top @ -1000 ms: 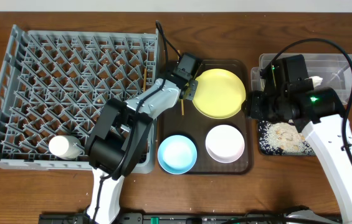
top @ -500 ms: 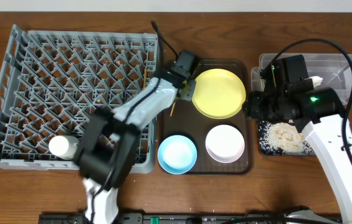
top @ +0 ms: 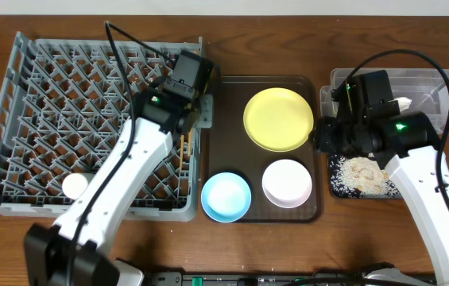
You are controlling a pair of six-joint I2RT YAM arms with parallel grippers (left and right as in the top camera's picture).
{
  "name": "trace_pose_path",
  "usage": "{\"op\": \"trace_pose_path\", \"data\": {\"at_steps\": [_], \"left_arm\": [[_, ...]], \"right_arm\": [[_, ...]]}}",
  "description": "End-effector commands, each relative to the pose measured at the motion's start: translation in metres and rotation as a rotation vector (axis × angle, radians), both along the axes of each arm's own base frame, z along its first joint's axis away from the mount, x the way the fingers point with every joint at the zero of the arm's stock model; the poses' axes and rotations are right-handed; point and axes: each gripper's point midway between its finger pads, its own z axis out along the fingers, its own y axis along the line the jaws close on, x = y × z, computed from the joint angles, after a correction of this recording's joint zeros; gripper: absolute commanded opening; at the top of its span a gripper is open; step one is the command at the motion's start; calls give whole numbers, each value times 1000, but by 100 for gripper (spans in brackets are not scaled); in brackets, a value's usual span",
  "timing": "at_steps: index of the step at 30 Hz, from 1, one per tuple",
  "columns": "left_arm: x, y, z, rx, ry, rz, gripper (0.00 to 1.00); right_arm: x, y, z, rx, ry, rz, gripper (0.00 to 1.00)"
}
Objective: Sort waste into correct bins and load items into the dishwasher
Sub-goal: 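Move the chopsticks with the left gripper and insert them into the dish rack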
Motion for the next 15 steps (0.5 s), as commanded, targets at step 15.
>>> {"op": "trace_pose_path", "data": {"at_steps": [15], "left_arm": [[-8, 18, -60, 69, 156, 23, 28]], "right_arm": [[-1, -2, -1, 0, 8, -6, 46]]}}
